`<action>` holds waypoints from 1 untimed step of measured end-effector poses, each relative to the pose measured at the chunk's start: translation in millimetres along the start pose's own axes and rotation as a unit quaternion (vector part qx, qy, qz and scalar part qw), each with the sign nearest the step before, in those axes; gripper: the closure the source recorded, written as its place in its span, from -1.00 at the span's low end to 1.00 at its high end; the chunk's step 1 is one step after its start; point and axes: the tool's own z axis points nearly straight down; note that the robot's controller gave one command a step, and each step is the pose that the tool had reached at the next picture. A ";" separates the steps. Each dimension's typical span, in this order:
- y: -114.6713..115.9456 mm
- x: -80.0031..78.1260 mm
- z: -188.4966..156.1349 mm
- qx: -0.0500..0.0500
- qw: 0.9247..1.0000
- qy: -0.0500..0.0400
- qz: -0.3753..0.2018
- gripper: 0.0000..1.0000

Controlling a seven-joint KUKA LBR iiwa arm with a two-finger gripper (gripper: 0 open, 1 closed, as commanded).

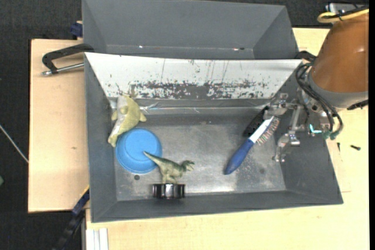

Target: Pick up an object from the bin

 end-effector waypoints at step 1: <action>50.1 -1.8 130.1 0.000 0.994 -0.006 -0.107 -1.00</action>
Offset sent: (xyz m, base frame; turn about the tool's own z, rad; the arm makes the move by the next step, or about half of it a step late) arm -0.0009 0.0484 -0.1303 -0.2147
